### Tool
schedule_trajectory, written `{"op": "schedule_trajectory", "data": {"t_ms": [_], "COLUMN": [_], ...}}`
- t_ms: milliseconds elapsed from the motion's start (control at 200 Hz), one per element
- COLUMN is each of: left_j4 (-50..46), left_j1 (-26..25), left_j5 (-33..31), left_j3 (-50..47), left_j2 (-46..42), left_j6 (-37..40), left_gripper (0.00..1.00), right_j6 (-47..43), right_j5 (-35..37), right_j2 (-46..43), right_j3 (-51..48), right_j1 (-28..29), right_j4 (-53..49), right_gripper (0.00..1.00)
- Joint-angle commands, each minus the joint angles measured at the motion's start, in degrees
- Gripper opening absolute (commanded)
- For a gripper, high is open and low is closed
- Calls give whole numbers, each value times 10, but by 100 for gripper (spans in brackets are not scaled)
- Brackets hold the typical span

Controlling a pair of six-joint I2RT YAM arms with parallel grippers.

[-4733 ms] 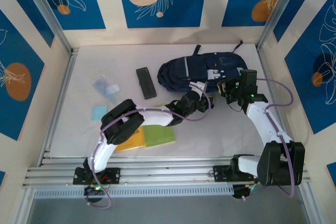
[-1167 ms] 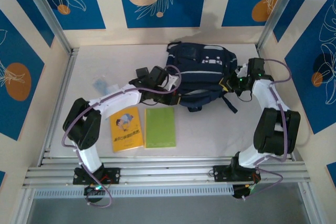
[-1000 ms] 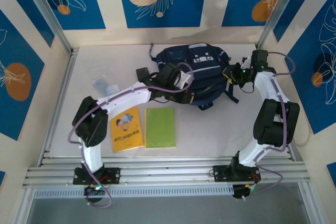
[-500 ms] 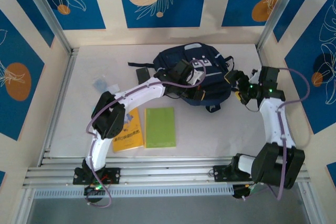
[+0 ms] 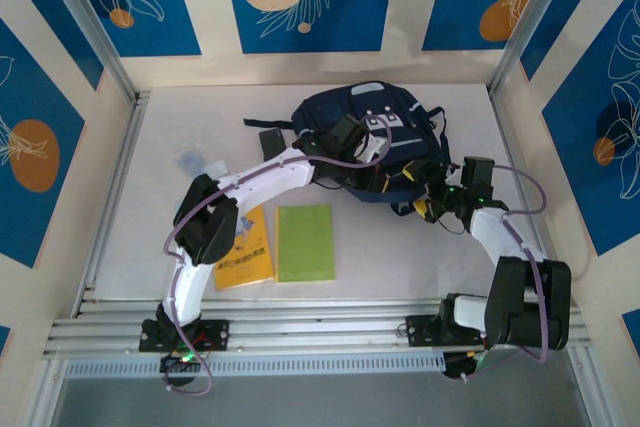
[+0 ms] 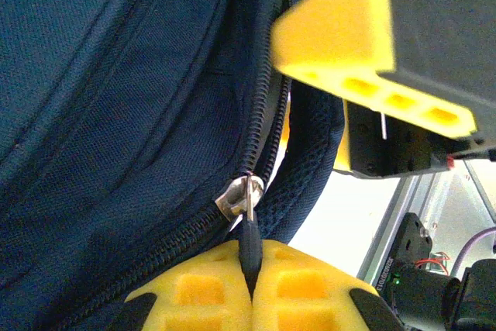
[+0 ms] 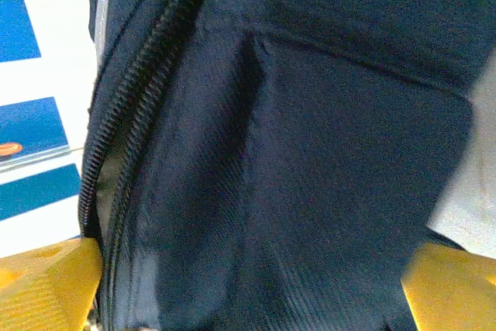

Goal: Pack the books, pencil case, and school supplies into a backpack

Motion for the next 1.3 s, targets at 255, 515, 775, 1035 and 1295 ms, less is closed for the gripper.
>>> {"op": "schedule_trajectory", "data": {"t_ms": [255, 515, 775, 1035, 1295], "left_j4": [-66, -141, -146, -74, 20], "left_j1": [6, 80, 160, 173, 163], "left_j5": [-13, -120, -230, -352, -282], "left_j3": [-80, -144, -89, 3, 14], "left_j2": [-90, -124, -79, 45, 69], "left_j6": [43, 61, 73, 24, -14], "left_gripper": [0, 0, 0, 0, 0], "right_j6": [6, -76, -90, -73, -70], "right_j5": [104, 129, 129, 116, 63], "right_j2": [14, -37, -71, -100, -97], "right_j3": [3, 18, 8, -16, 2], "right_j1": [21, 16, 15, 27, 39], "right_j4": [73, -12, -36, -26, -56], "right_gripper": [0, 0, 0, 0, 9]}}
